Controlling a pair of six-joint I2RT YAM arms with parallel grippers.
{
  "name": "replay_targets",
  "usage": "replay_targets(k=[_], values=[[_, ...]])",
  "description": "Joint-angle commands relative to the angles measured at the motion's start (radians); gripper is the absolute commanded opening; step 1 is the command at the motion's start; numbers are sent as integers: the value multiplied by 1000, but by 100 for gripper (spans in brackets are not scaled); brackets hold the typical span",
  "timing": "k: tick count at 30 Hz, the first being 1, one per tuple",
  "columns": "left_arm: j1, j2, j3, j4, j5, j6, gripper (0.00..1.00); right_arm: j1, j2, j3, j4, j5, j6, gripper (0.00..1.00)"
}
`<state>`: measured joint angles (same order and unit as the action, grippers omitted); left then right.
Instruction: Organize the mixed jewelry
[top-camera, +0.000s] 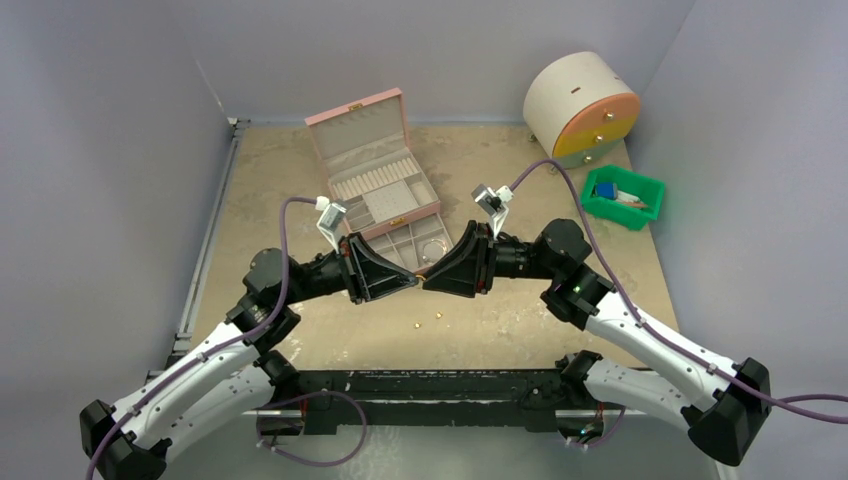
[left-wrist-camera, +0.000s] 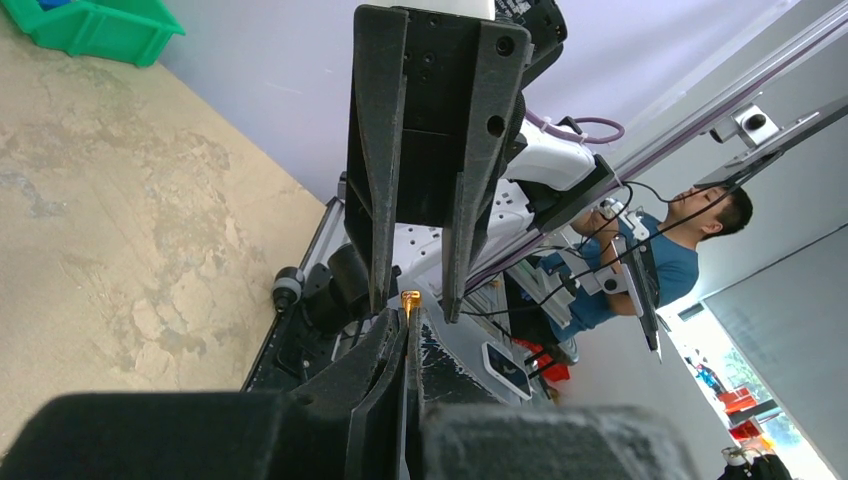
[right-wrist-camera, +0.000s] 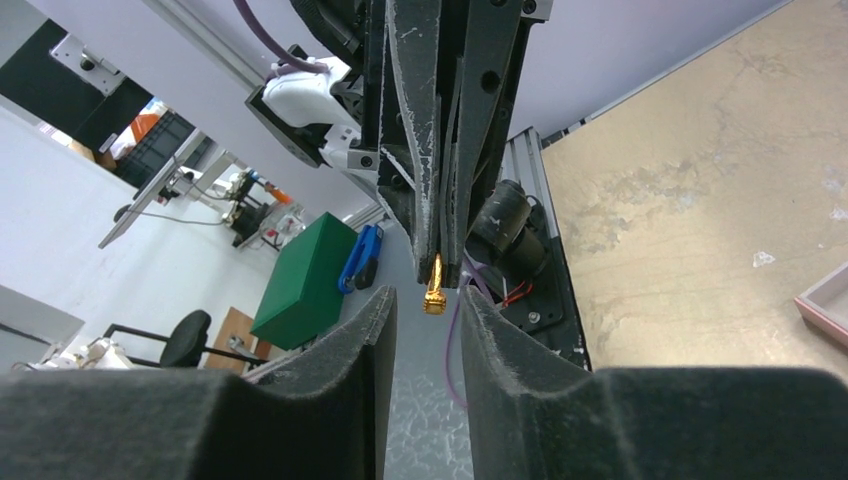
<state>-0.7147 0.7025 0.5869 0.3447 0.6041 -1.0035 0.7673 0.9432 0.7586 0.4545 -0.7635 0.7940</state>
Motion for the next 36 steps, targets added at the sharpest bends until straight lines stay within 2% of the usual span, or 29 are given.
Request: replay_targets(k=[1, 7, 23, 31, 36], values=[[3, -17, 21, 60, 1, -2, 0, -2, -4, -4, 57, -24, 10, 30], [3, -15, 21, 52, 0, 1, 0, -1, -7, -5, 59, -16, 12, 25], [3, -17, 19, 51, -3, 0, 0, -1, -6, -7, 67, 1, 19, 25], [2, -13, 16, 48, -5, 3, 0, -1, 2, -11, 73, 2, 22, 22], [2, -14, 15, 47, -5, 4, 0, -1, 3, -9, 80, 9, 27, 25]])
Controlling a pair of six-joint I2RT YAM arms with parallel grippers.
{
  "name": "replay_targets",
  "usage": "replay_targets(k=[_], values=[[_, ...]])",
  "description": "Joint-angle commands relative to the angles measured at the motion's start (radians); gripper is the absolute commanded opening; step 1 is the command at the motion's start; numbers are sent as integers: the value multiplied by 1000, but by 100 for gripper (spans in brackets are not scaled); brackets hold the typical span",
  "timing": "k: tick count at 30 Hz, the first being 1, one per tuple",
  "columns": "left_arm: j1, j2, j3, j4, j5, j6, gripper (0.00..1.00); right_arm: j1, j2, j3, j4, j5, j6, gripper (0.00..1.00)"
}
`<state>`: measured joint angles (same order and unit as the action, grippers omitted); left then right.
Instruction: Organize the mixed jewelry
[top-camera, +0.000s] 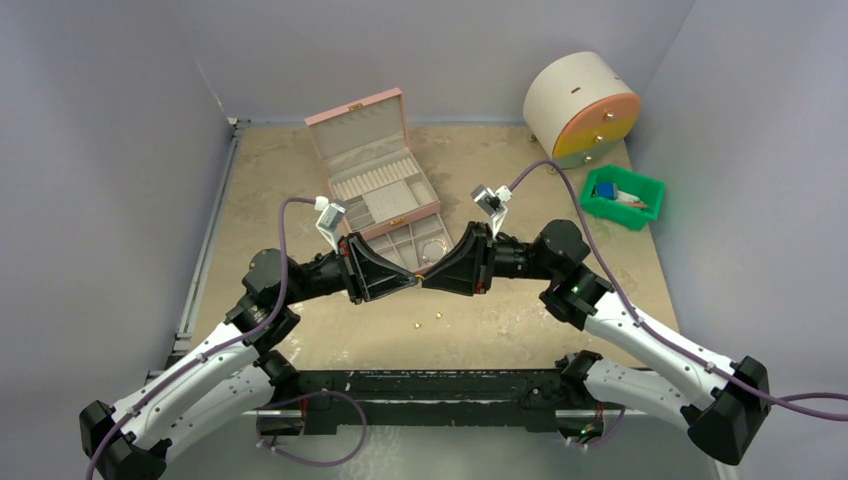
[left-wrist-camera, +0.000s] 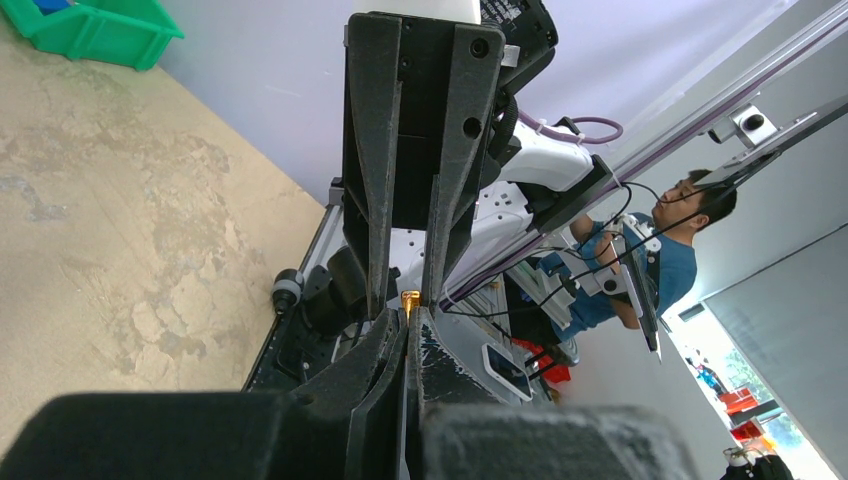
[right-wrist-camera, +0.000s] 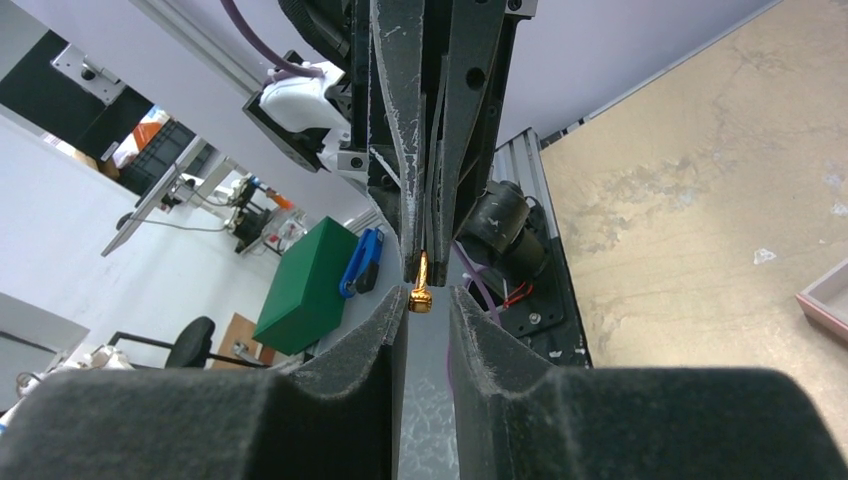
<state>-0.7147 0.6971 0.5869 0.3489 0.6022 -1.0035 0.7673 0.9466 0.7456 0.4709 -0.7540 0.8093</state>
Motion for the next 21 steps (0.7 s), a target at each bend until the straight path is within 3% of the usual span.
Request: replay_targets(k=[1, 10, 15, 17, 21], values=[[2, -8, 14, 41, -4, 4, 0, -1, 0, 3, 65, 0, 13, 25], [3, -10, 10, 36, -8, 8, 0, -1, 3, 5, 80, 3, 21, 22], [2, -8, 9, 25, -11, 16, 0, -1, 3, 2, 81, 9, 19, 11], [2, -7, 8, 19, -12, 18, 0, -1, 0, 0, 79, 14, 14, 1], [2, -7, 13, -1, -26, 30, 0, -1, -4, 3, 75, 32, -4, 0]])
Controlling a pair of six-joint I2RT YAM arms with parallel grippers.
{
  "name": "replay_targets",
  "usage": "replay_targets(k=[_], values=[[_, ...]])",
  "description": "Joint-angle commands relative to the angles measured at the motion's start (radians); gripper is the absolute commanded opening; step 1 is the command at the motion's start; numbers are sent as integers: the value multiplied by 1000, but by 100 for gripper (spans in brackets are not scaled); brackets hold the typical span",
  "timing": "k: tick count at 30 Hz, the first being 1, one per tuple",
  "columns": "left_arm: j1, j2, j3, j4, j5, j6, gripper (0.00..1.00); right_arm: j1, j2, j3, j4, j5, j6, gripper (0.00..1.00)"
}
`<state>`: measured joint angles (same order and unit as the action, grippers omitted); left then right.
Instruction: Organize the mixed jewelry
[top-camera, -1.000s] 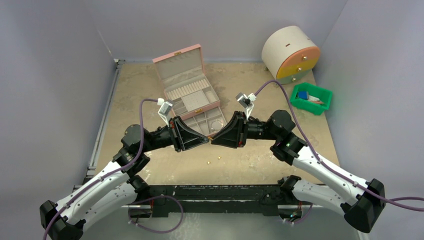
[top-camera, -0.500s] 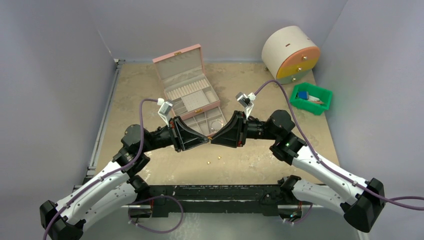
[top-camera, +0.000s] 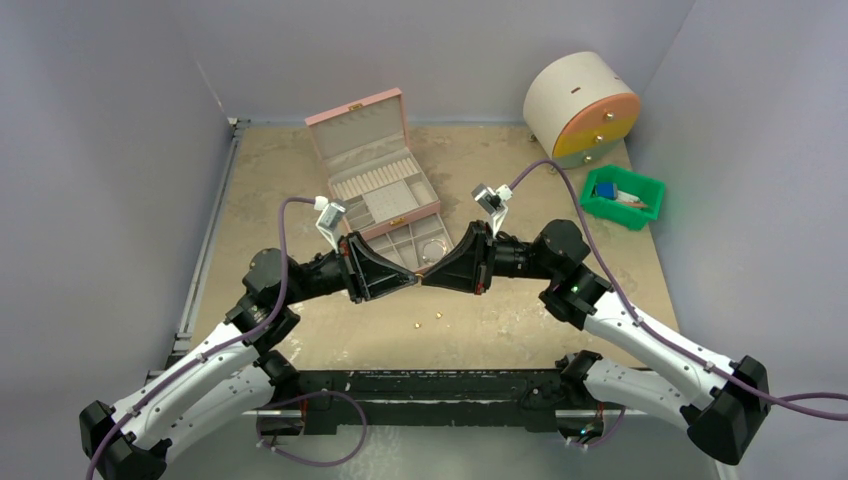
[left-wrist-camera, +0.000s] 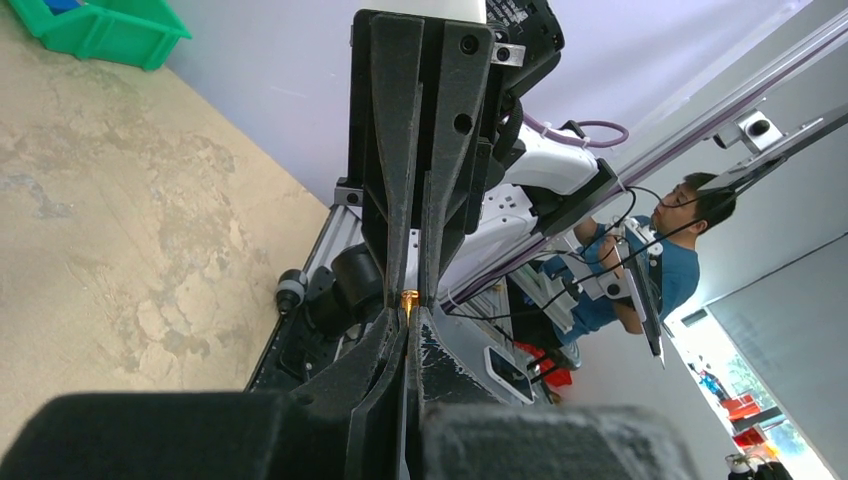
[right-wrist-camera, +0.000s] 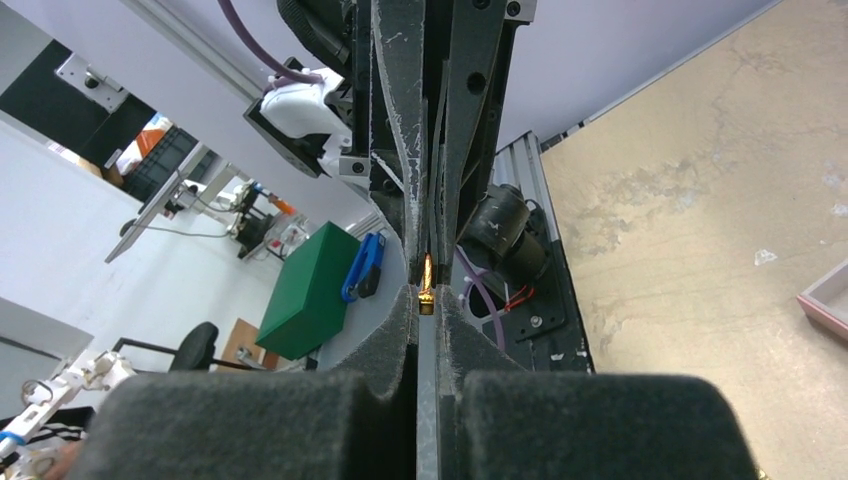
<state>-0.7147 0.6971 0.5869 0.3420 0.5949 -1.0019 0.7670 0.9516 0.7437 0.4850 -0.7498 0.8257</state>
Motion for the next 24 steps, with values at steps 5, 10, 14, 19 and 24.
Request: replay_targets(k=[5, 10, 14, 19, 24], values=[[3, -6, 35, -61, -52, 56, 12, -1, -21, 13, 22, 55, -42, 0], [2, -12, 94, -234, -140, 153, 44, -1, -27, 56, -111, 122, -121, 0], [3, -4, 157, -408, -220, 241, 54, -1, -4, 110, -236, 215, -195, 0], [2, -7, 244, -573, -305, 340, 61, -1, 74, 218, -399, 355, -292, 0], [2, -9, 333, -749, -424, 435, 65, 0, 212, 348, -548, 517, -369, 0]])
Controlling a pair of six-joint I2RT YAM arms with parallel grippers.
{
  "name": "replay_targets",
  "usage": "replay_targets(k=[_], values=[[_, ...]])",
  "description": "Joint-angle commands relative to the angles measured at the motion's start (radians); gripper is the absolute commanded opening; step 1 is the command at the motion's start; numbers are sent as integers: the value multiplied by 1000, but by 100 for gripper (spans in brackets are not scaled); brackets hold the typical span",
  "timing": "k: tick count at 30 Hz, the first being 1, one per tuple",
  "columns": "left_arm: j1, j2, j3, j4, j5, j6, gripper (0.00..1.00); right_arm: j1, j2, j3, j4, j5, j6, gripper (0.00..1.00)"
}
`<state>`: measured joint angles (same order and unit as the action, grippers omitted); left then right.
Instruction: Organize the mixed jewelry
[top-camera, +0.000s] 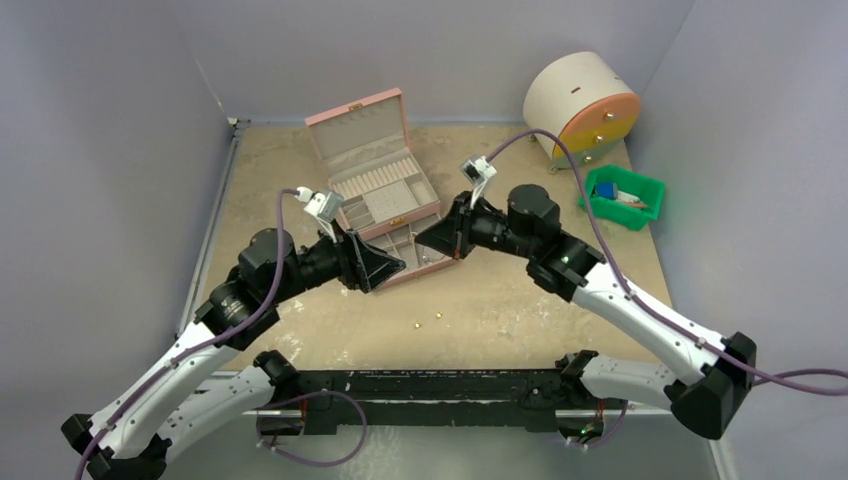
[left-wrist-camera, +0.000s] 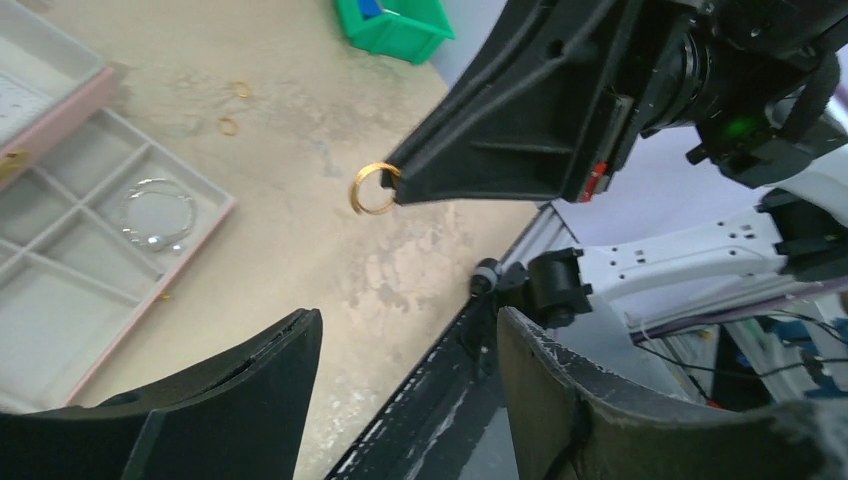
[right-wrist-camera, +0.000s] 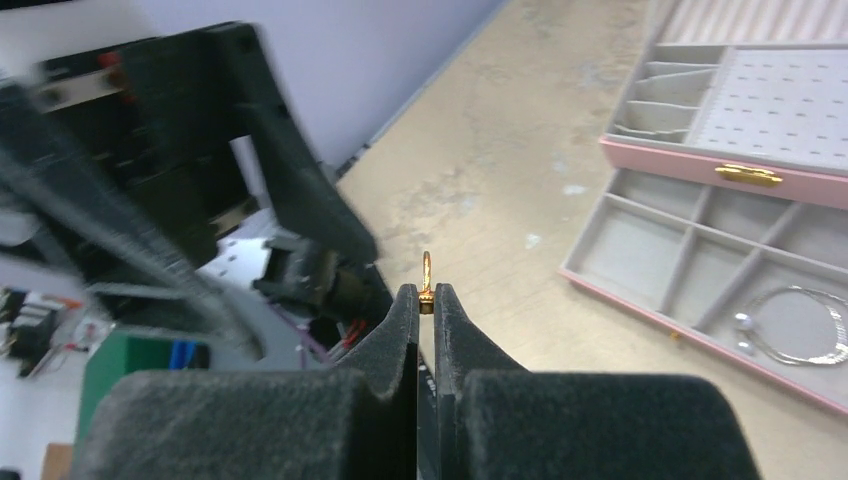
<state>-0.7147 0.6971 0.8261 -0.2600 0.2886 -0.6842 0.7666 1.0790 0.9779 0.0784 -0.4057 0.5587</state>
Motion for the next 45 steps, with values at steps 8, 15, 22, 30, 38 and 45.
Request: replay_targets(k=[8, 15, 22, 30, 38, 45], values=[[3, -83, 147, -277, -314, 177, 73, 0, 344, 337, -236, 317, -237, 0], [3, -172, 101, -317, -524, 171, 73, -1, 604, 560, -297, 450, -333, 0], [3, -224, 43, -332, -689, 139, 72, -1, 845, 804, -369, 552, -389, 0], [2, -231, 54, -378, -776, 117, 71, -3, 1075, 1058, -421, 592, -443, 0], [3, -283, 52, -385, -819, 107, 71, -19, 1201, 1178, -401, 592, -457, 0], [3, -299, 50, -391, -837, 100, 72, -39, 1254, 1208, -370, 580, -460, 0]])
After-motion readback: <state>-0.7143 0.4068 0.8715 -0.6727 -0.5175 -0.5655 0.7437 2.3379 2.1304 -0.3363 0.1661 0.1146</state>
